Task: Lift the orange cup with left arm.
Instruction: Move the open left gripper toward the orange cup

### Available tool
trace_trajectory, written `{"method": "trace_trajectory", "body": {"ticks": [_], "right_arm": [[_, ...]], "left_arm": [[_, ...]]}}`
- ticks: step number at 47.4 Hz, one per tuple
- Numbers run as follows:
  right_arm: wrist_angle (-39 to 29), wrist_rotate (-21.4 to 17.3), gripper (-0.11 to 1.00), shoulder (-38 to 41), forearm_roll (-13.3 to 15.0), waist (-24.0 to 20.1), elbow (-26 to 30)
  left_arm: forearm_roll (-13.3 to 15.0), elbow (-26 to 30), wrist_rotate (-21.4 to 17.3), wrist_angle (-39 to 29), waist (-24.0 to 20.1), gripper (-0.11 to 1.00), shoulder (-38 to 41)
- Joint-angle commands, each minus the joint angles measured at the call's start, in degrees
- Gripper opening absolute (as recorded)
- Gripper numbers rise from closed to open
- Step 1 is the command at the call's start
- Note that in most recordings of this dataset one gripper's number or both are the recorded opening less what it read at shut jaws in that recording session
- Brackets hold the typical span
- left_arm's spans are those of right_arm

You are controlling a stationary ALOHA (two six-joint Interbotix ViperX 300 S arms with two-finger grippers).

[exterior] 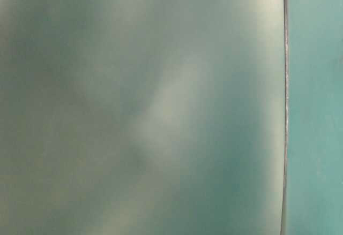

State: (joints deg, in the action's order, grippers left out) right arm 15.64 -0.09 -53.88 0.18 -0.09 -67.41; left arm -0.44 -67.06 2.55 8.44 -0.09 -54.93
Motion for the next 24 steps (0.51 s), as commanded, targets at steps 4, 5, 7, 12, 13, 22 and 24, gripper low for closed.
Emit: {"method": "trace_trajectory", "body": {"ticks": [4, 5, 7, 12, 13, 22, 24], "right_arm": [[0.18, 0.0, 0.0, 0.18, -0.09, 0.0, 1.76], [0.18, 0.0, 0.0, 0.09, -0.09, -0.09, 1.76], [0.09, 0.0, 0.0, 0.18, -0.09, 0.0, 1.76], [0.0, 0.0, 0.0, 0.09, 0.0, 0.0, 1.76], [0.0, 0.09, 0.0, 0.18, 0.0, -0.09, 1.76], [-0.26, 0.35, 0.0, 0.09, 0.0, 0.0, 1.85], [-0.35, 0.35, 0.0, 0.09, -0.09, -0.09, 1.85]], "left_arm": [[-0.18, 0.97, 0.09, -0.09, 0.09, 0.22, 1.76], [-0.18, 0.97, 0.09, -0.09, 0.18, 0.25, 2.02], [-0.18, 0.88, 0.09, -0.09, 0.26, 0.31, 2.64], [-0.18, 0.79, 0.0, -0.09, 0.88, 0.49, 4.83], [-0.18, 0.79, 0.0, -0.09, 0.97, 0.54, 5.19], [-0.18, 1.05, -0.26, 0.26, 0.97, 0.77, 9.84], [-0.18, 1.14, -0.62, 0.35, 0.97, 0.81, 10.99]]}}
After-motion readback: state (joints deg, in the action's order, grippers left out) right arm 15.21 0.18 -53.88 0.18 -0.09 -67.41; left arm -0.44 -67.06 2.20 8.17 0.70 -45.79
